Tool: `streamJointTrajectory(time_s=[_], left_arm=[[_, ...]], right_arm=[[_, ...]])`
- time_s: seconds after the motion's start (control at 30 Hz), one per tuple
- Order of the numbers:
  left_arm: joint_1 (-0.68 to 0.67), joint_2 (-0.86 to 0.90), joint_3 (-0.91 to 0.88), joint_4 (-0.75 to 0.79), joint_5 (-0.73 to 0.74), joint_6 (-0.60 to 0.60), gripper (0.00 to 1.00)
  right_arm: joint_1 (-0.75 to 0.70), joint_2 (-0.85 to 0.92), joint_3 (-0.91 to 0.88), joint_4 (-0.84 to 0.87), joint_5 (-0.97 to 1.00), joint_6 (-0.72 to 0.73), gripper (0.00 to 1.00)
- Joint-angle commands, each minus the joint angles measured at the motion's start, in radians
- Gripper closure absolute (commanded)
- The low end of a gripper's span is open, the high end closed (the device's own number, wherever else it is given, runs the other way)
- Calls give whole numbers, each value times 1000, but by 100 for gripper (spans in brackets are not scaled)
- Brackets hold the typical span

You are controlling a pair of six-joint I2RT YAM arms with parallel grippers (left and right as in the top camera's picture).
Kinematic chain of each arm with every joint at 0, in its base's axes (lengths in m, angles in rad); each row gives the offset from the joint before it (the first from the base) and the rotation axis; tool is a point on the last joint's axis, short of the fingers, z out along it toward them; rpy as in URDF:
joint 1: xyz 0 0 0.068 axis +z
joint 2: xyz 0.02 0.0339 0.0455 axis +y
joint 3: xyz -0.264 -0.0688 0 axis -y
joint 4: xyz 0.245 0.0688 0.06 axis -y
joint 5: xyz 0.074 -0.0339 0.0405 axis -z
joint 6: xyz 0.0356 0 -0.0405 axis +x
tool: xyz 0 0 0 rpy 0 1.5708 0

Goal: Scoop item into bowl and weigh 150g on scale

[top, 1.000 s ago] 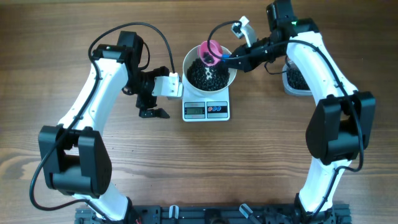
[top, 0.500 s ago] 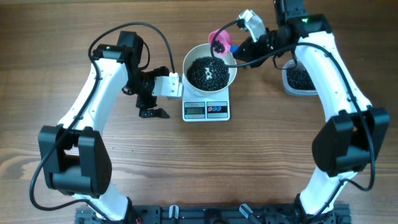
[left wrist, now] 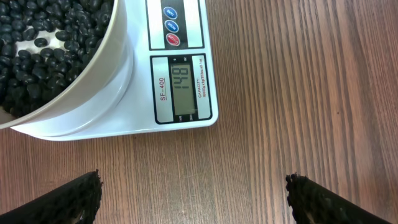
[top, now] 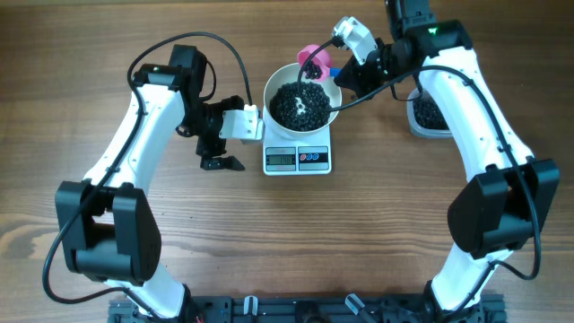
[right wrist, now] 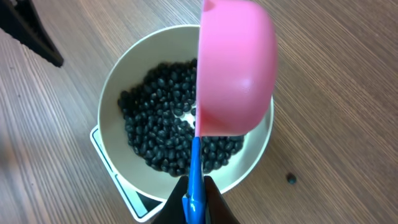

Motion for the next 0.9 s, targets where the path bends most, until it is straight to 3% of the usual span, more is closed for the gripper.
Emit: streamJointTrajectory(time_s=[0.0,0.07,0.17,0.87], left_arm=[[-3,0,-6,0,1,-2,0],[-3,0,-6,0,1,-2,0],[-3,0,-6,0,2,-2,0],[-3,0,-6,0,2,-2,0]], right_arm=[[23,-13,16,0,-35,-46,96],[24,-13,16,3,83,35,96],[30,-13,16,3,35,-26,96],[30,-13,16,76,-23,63,96]])
